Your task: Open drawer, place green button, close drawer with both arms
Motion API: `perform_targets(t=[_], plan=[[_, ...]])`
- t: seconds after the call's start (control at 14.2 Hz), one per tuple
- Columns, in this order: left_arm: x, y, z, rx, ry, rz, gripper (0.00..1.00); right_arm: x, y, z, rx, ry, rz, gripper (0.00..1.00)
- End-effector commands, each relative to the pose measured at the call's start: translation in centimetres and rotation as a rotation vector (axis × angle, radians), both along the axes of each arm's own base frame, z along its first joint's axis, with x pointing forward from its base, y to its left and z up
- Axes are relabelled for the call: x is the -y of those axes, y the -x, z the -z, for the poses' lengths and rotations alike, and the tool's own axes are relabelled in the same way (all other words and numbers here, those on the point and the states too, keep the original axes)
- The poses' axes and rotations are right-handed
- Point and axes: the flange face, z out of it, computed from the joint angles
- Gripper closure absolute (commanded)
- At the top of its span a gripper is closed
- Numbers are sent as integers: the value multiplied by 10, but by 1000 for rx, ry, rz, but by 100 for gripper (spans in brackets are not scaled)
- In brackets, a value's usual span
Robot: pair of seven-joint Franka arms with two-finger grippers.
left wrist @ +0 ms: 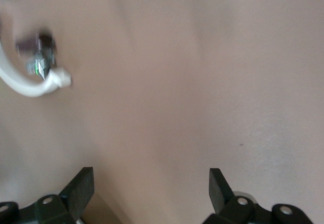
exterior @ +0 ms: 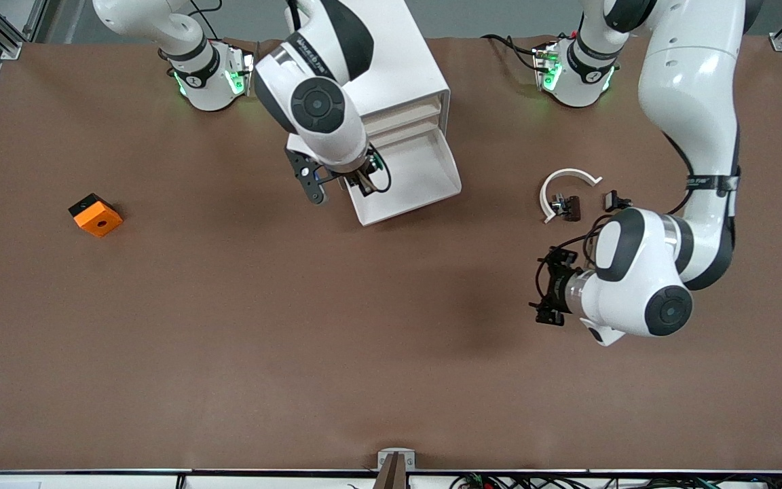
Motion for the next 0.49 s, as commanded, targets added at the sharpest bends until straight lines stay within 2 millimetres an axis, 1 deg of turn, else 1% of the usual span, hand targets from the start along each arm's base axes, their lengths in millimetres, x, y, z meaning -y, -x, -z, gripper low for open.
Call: perform_targets(t=[0.0, 0.07, 0.14, 0.28, 0.42], plan=[[2, 7, -23, 58, -3, 252, 0, -20, 9, 20, 9, -3, 118, 95], [-1, 9, -31, 72, 20, 333, 0, -29, 15, 30, 9, 3, 148, 95], [-11, 9, -37, 85, 23, 394, 0, -37, 20, 38, 12, 5, 157, 95], [-16, 11, -38, 92, 8, 492, 0, -50, 30, 58, 14, 17, 174, 95], [-19, 21, -39, 144, 15, 561, 0, -61, 39, 76, 10, 36, 181, 94]])
